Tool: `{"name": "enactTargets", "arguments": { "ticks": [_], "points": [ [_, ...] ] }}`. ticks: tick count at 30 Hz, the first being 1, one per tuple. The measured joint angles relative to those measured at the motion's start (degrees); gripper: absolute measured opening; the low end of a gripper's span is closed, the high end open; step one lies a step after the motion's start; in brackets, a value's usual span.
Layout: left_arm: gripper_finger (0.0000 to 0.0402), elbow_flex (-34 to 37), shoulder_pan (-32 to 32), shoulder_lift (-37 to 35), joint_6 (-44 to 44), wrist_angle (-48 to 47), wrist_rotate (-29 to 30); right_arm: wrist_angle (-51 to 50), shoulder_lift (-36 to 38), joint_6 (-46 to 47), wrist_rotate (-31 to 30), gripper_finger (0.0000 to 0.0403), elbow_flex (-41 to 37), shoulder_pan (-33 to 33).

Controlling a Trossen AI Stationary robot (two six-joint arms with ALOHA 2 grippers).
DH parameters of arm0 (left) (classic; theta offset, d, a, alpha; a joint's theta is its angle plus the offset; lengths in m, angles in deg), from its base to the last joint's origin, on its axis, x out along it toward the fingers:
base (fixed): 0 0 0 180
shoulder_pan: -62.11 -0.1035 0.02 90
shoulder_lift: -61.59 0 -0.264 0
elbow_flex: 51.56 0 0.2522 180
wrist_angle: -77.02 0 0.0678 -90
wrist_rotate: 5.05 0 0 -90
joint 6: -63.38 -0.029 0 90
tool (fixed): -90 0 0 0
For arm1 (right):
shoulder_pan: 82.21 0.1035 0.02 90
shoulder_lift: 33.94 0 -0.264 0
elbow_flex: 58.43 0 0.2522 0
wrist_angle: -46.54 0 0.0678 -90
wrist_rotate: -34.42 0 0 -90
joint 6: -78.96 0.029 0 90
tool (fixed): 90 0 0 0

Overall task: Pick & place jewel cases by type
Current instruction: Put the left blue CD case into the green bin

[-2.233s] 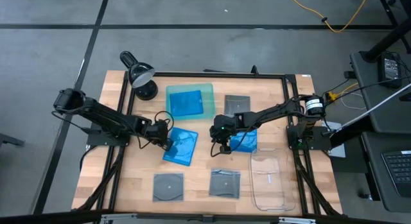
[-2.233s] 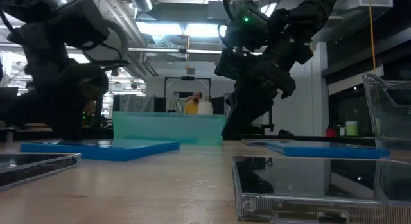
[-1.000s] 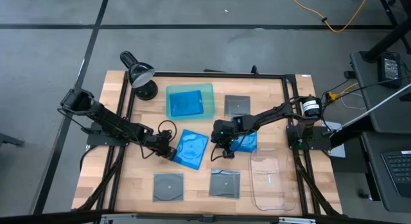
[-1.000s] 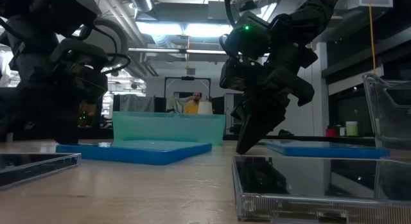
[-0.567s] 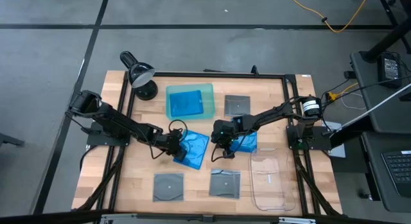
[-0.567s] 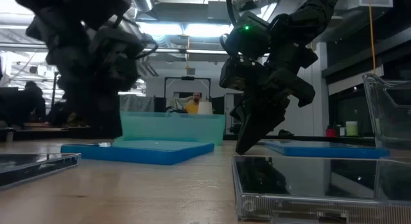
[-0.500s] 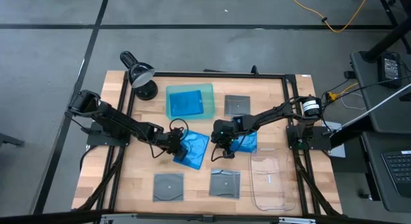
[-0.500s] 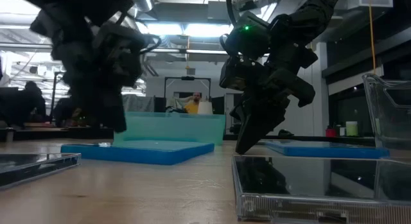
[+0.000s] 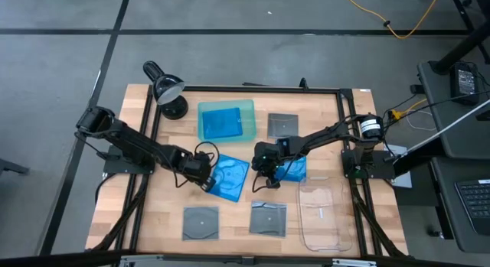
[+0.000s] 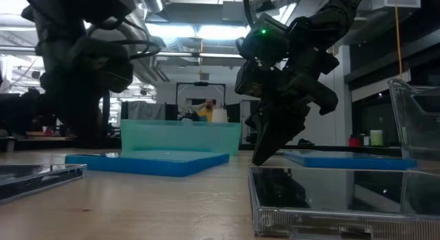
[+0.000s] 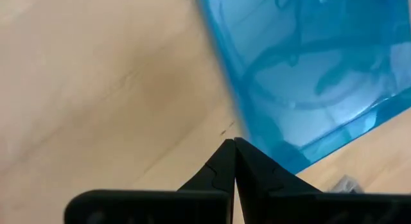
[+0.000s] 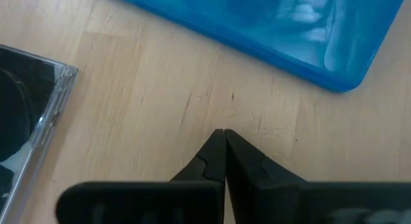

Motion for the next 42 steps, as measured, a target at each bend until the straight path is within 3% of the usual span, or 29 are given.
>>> {"name": "enactTargets", "arguments": {
  "ticks": [7, 14, 21, 25, 29, 42],
  "points": [
    [0.0002, 0.3, 3.3, 2.5, 3.2, 0.2, -2.4, 0.0, 0.0, 0.0, -0.1, 0.0008, 0.0, 0.0],
    [0.0002, 0.2, 4.1, 7.1, 3.7, 7.5, -4.7, 0.0, 0.0, 0.1, -0.1, 0.0009, 0.0, 0.0],
    [0.0001, 0.3, 1.4, 7.7, 1.3, 12.2, -6.4, 0.1, 0.0, 0.0, -0.1, 0.0009, 0.0, 0.0],
    [0.0001, 0.3, -0.1, 7.9, -0.2, 17.6, -2.8, 0.0, 0.0, -0.1, -0.1, 0.0009, 0.0, 0.0],
    [0.0001, 0.3, -1.5, 8.0, -1.7, 20.6, -3.6, 0.0, 0.0, -0.1, -0.1, 0.0009, 0.0, -0.1],
    [0.0003, 0.3, -6.1, 6.0, -5.8, 19.8, -4.2, -0.2, 0.0, 0.1, -0.6, 0.0009, 0.0, -0.4]
  ]
}}
